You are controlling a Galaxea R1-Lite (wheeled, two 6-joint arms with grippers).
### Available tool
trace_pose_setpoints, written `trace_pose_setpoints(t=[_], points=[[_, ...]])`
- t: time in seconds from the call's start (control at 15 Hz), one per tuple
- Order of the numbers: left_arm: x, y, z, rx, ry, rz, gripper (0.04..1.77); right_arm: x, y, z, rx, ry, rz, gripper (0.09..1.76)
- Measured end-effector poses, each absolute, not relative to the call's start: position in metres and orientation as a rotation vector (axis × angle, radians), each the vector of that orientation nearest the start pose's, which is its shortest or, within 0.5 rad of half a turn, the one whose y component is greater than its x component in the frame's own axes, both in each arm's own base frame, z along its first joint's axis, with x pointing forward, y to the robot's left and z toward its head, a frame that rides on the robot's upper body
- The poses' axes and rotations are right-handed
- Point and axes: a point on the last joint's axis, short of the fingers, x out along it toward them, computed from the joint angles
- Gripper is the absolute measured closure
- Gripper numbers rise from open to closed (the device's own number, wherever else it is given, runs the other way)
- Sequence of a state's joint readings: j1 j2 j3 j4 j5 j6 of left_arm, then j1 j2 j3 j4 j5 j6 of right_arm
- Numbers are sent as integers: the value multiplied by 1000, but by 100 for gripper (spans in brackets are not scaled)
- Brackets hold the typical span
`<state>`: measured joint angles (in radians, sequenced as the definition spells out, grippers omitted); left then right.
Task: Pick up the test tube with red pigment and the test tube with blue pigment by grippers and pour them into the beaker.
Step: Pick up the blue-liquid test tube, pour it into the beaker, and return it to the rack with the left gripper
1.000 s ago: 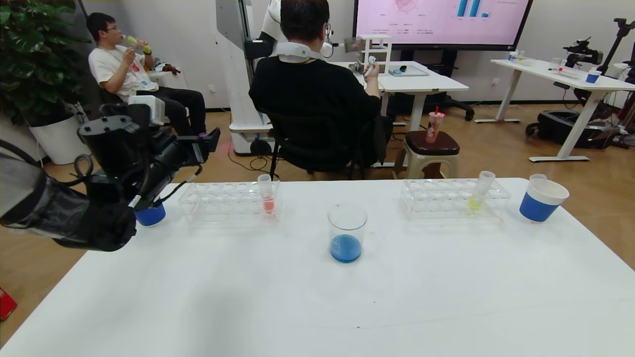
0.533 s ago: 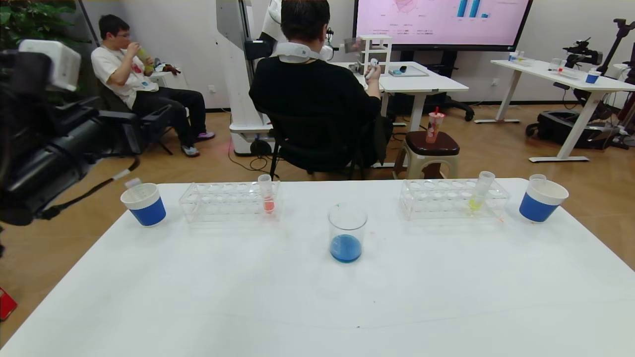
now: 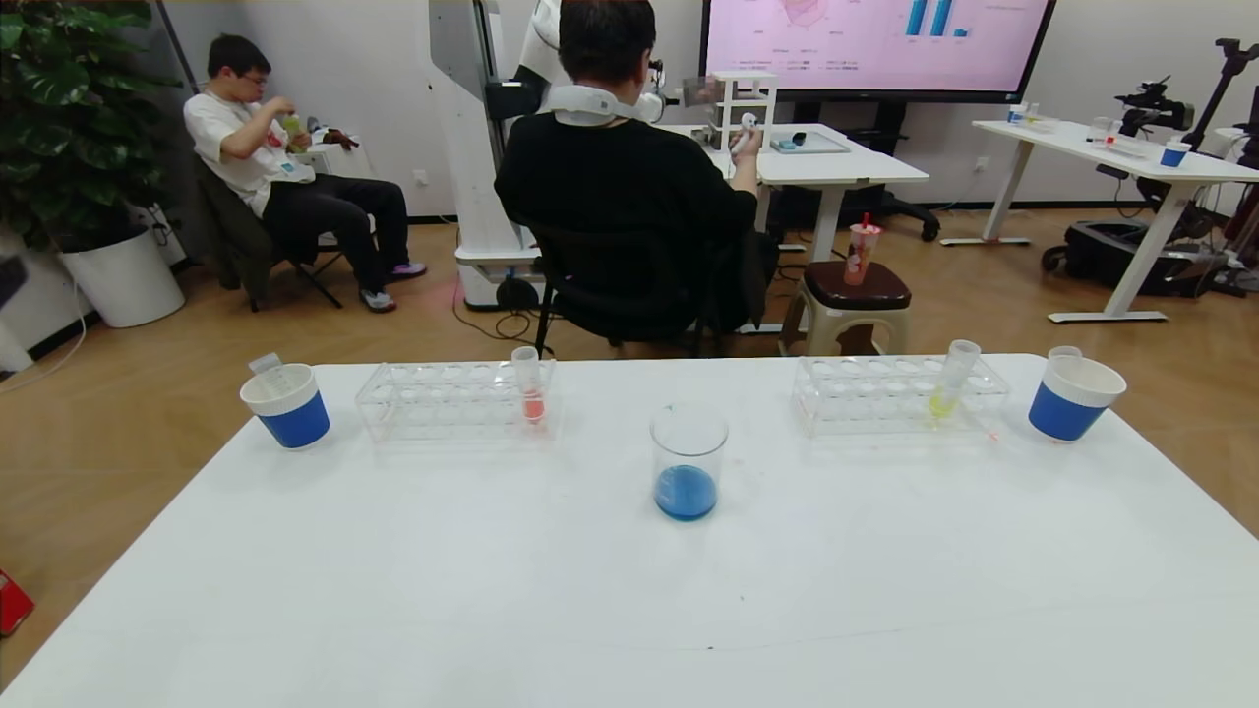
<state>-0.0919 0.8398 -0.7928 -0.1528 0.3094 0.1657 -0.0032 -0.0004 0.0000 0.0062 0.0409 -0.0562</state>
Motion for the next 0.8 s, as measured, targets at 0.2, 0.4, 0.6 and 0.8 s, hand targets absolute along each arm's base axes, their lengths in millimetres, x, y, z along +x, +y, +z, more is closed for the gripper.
trace_pose_setpoints(t=[0.2,0.4,0.6,0.8], points=[[21,5,282,146,-61,238,6,-23,1,75,-56,5,37,11],[-21,9,258,139,-75,249,6,-23,1,75,-56,5,37,11],[-44,9,231,118,-121,280,6,-23,1,75,-56,4,38,11],[-63,6,207,114,-201,209,6,-23,1,75,-56,5,38,11]])
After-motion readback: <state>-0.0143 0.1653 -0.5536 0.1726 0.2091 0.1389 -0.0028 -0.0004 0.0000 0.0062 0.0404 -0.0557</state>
